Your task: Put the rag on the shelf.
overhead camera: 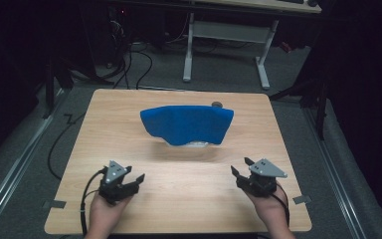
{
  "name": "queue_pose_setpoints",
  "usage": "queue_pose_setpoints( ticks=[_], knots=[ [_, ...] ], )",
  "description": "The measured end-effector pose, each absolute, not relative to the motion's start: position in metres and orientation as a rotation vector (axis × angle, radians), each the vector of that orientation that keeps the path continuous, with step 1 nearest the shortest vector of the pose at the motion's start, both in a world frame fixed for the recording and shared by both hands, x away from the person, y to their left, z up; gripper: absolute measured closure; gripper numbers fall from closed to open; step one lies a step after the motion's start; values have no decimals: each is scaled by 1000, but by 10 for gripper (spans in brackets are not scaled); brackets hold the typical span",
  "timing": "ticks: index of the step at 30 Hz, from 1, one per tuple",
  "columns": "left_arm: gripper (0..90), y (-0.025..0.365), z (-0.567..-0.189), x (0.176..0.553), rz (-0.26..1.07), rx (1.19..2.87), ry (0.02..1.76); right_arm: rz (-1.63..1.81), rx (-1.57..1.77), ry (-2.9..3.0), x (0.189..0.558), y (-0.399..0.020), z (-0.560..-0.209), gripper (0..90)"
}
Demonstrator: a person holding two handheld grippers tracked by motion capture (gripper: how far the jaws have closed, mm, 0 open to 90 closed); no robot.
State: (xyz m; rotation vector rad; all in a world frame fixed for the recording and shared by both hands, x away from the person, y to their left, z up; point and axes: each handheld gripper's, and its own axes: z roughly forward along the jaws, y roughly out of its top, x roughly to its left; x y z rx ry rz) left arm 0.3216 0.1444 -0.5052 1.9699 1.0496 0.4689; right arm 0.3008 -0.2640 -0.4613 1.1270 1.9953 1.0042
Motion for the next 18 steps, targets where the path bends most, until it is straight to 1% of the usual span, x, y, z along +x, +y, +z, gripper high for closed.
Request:
queue_pose_setpoints(
  ticks=[2, 4, 5, 6, 8, 10, 11, 15, 18],
  knots=[
    [404, 130, -514, 313, 419, 1988, 1030, 1007, 1135, 2012, 294, -256, -471, 416],
    [419, 121, -519, 309, 373, 2027, 989, 1003, 1127, 2020, 288, -250, -485, 414],
    [417, 115, -520, 307, 372, 2048, 959, 995, 1117, 2011, 284, -248, -495, 441],
    [414, 111, -522, 305, 398, 2073, 929, 990, 1109, 2021, 281, -247, -506, 448],
    [417, 106, -526, 305, 373, 2073, 929, 963, 1089, 2132, 285, -242, -517, 425],
    [412, 105, -527, 307, 376, 2077, 927, 944, 1050, 2143, 289, -241, -519, 425],
    [411, 108, -527, 312, 416, 2116, 894, 968, 1077, 2137, 293, -243, -518, 421],
    [406, 114, -527, 316, 380, 2082, 930, 972, 1102, 2130, 299, -246, -520, 422],
    [407, 117, -527, 316, 377, 2076, 943, 977, 1111, 2132, 297, -247, -521, 423]
  ],
)
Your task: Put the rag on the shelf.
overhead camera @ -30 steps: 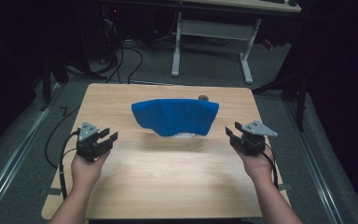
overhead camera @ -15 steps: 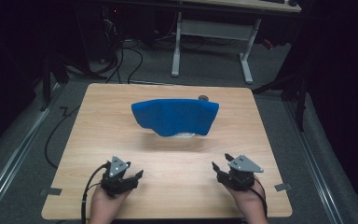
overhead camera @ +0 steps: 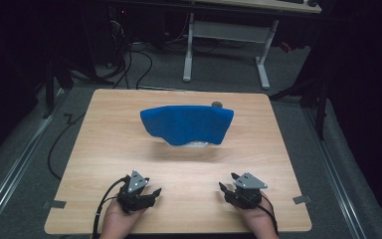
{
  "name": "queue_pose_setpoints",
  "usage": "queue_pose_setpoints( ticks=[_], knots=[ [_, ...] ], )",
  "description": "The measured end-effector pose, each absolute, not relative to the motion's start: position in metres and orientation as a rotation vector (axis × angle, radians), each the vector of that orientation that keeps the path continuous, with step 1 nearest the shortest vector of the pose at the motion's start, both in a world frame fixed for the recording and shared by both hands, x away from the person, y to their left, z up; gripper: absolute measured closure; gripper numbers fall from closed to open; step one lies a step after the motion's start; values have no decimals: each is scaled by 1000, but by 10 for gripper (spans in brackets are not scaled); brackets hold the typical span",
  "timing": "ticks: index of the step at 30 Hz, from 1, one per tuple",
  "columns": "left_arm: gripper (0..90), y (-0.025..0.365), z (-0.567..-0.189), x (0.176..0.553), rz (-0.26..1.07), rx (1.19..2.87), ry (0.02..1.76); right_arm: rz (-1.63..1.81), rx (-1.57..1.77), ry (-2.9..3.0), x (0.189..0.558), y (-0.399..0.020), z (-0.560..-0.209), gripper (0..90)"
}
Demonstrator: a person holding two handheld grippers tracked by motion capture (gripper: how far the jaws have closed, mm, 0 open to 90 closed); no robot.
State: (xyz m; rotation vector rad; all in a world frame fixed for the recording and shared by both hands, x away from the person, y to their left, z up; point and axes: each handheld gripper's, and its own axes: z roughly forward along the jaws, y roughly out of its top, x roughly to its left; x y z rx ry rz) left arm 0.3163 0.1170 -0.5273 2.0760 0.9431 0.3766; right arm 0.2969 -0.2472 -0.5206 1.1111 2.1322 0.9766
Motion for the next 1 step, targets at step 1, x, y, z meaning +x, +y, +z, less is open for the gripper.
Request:
queue_pose_setpoints(
  ticks=[1],
  knots=[
    [407, 118, -528, 317, 371, 2074, 947, 982, 1117, 2129, 297, -248, -520, 422]
  ],
)
